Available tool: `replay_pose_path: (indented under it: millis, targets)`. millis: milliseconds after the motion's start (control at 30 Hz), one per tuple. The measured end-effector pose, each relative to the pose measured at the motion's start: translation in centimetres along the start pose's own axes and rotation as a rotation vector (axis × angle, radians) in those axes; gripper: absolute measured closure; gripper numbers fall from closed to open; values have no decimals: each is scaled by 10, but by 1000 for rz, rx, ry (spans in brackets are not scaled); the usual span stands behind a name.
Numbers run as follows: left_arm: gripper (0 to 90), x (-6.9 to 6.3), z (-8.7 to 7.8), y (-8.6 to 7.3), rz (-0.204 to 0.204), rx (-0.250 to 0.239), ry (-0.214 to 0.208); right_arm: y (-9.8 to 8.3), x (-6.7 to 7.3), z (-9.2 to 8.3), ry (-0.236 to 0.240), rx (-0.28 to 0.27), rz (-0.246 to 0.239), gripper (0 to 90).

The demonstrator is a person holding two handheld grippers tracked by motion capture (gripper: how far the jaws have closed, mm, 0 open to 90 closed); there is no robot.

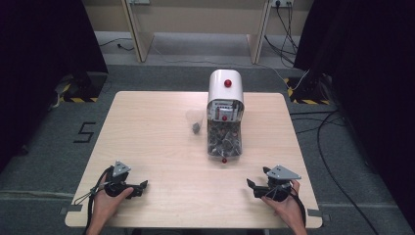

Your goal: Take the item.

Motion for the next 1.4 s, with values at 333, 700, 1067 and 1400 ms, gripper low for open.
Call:
replay_pose_path:
  millis: [333,700,1067,1400]
  targets:
    - [0,0,0,0,0,0,0,-6,2,-6,-3,13,-10,197]
    - [0,0,0,0,0,0,0,-16,4,-13,-7,30,-10,197]
    - [0,0,0,0,0,0,0,-21,4,-22,-18,37,-1,197]
    - [0,0,0,0,0,0,0,-23,3,-24,-23,43,0,197]
Point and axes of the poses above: each handheld gripper's, and its own axes: z roughly forward along the jaws, y roughly out of its top, x roughly to its left, the point moved 3 cm from there along z, roughly forward along the jaws, and after that the axes turned 8 degrees about -x, right-handed, at the moved point
